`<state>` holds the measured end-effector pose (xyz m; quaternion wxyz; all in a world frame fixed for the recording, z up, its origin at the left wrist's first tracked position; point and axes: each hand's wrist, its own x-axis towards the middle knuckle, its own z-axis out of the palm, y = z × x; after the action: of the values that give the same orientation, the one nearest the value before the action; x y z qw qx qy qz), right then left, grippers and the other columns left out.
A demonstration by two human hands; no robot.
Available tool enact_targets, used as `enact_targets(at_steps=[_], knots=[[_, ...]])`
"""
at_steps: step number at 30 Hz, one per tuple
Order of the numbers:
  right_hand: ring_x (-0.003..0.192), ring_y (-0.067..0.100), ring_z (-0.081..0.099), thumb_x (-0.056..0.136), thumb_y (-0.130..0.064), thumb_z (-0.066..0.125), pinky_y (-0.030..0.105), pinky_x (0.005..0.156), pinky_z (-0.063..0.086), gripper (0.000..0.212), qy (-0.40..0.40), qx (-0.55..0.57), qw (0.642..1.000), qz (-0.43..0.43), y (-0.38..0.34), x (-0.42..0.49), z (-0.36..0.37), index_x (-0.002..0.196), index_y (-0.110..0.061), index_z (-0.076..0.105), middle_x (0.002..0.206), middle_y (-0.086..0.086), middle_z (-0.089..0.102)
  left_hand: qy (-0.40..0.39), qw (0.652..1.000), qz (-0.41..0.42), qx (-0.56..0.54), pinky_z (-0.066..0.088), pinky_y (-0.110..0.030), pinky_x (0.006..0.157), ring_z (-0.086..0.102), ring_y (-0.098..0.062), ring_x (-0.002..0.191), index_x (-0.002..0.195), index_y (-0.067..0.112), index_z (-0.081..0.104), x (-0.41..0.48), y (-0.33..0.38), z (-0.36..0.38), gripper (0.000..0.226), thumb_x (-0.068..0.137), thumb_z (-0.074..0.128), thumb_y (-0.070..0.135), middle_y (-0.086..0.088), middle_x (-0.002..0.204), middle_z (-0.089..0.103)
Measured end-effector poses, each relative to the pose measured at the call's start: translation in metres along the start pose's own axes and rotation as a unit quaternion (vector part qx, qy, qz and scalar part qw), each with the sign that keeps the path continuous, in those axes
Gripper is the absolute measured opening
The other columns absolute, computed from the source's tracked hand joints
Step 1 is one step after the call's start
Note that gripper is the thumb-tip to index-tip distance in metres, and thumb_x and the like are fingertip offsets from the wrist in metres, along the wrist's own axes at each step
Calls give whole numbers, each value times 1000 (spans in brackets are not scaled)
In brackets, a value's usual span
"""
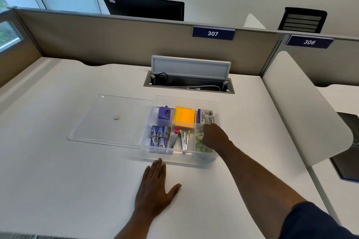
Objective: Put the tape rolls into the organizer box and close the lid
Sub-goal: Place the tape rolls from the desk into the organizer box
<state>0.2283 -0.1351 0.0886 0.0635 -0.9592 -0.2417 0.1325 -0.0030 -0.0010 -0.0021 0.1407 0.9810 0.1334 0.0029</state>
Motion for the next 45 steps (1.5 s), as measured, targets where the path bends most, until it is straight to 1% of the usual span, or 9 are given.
enact_targets(at_steps=[4, 14, 22, 28, 31, 33, 37, 41, 45], knots=[[109, 36, 62, 86, -13, 55, 44, 91, 55, 37, -17, -12, 1000, -5, -3, 0, 4, 121, -3, 54, 124, 20, 61, 0, 1000, -4, 0, -14, -26, 113, -1, -16, 146, 149, 11, 20, -1, -1, 2, 96, 82, 16, 80, -4, 159, 6], [109, 36, 61, 89, -14, 56, 45, 90, 54, 38, -8, -59, 998, 14, -3, 1, 8, 126, -6, 54, 121, 18, 62, 8, 1000, -1, -6, -12, -26, 114, 0, -16, 145, 149, 10, 22, 2, 0, 0, 96, 83, 18, 80, -4, 159, 8], [108, 36, 62, 90, -13, 57, 44, 89, 54, 38, -11, -86, 996, 11, -3, 3, 10, 127, -5, 54, 120, 18, 63, 7, 1000, -5, 0, -13, -29, 117, -13, -11, 142, 150, 14, 14, 1, -1, 4, 98, 80, 12, 82, -1, 159, -1], [110, 37, 60, 90, -12, 53, 44, 90, 52, 34, -5, -92, 996, -2, -1, 4, 8, 124, -5, 55, 121, 19, 62, -3, 1000, 0, -7, -5, -28, 114, 17, -22, 145, 144, 7, 34, 1, 1, -3, 92, 84, 26, 76, -8, 157, 21], [110, 36, 59, 90, -13, 54, 43, 91, 51, 35, -2, -94, 996, -5, -1, 4, 7, 124, -6, 55, 121, 18, 61, -2, 1000, 1, -11, -6, -28, 114, 18, -22, 145, 144, 7, 35, 1, 2, -4, 92, 84, 26, 76, -9, 156, 22], [110, 36, 59, 89, -14, 57, 43, 91, 51, 37, 2, -89, 996, -4, -2, 4, 7, 125, -5, 54, 121, 18, 61, 2, 1000, 3, -6, -9, -27, 114, 9, -19, 146, 147, 9, 28, 2, 1, -2, 94, 83, 21, 78, -6, 158, 14], [106, 37, 62, 87, -17, 58, 42, 89, 53, 40, 24, -43, 999, 6, -6, 5, 7, 124, -4, 53, 120, 19, 59, 6, 1000, 3, -6, -9, -27, 114, 8, -19, 146, 147, 8, 28, 1, 0, 0, 94, 83, 22, 78, -6, 158, 14], [101, 38, 64, 85, -17, 59, 41, 88, 53, 44, 39, 12, 999, 3, -12, 8, 7, 125, -2, 50, 122, 20, 57, 12, 1000, 2, -4, -12, -29, 117, -3, -15, 146, 150, 12, 18, 1, -1, 4, 98, 81, 14, 82, -3, 160, 3], [104, 39, 63, 83, -14, 62, 41, 89, 53, 46, 33, 56, 998, 12, -14, 10, 8, 125, 0, 48, 124, 21, 53, 11, 1000, 3, -12, -12, -26, 114, 3, -17, 146, 148, 10, 23, 1, 0, 3, 97, 82, 18, 81, -4, 159, 8]])
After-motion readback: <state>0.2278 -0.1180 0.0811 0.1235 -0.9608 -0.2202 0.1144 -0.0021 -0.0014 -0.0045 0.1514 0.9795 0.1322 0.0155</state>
